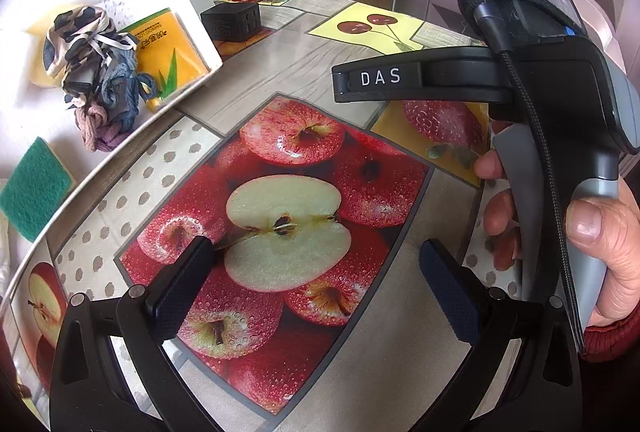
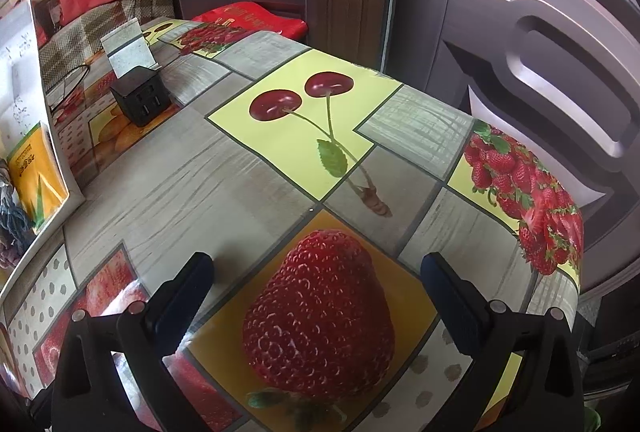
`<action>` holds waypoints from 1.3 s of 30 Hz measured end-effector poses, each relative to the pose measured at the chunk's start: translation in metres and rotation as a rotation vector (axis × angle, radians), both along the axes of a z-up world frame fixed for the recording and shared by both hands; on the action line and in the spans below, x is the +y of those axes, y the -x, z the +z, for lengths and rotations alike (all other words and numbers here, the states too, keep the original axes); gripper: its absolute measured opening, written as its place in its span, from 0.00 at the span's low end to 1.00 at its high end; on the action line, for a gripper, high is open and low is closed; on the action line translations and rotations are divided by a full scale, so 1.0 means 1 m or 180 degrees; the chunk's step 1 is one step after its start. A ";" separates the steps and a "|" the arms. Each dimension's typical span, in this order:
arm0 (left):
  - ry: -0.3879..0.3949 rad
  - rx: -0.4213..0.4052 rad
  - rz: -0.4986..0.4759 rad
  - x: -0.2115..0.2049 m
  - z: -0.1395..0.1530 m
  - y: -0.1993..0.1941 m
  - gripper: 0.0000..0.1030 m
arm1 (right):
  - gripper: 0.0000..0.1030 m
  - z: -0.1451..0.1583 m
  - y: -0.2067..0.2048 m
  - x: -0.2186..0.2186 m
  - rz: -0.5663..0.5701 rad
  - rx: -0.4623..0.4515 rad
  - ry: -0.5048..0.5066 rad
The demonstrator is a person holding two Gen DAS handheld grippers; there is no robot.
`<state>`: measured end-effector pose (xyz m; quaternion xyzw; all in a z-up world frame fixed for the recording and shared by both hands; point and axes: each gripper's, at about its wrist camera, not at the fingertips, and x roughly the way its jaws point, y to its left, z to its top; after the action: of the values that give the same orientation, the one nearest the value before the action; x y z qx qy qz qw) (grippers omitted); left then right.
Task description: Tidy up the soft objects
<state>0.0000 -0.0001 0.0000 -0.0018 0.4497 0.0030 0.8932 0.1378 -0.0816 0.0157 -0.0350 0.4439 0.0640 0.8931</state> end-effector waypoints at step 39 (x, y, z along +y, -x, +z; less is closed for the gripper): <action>0.0002 0.0000 0.0000 0.003 0.001 0.001 0.99 | 1.00 0.000 0.001 0.002 0.0023 0.0001 0.0003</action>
<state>-0.0010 0.0029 0.0009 -0.0022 0.4497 0.0028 0.8932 0.1369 -0.0800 0.0162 -0.0370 0.4439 0.0670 0.8928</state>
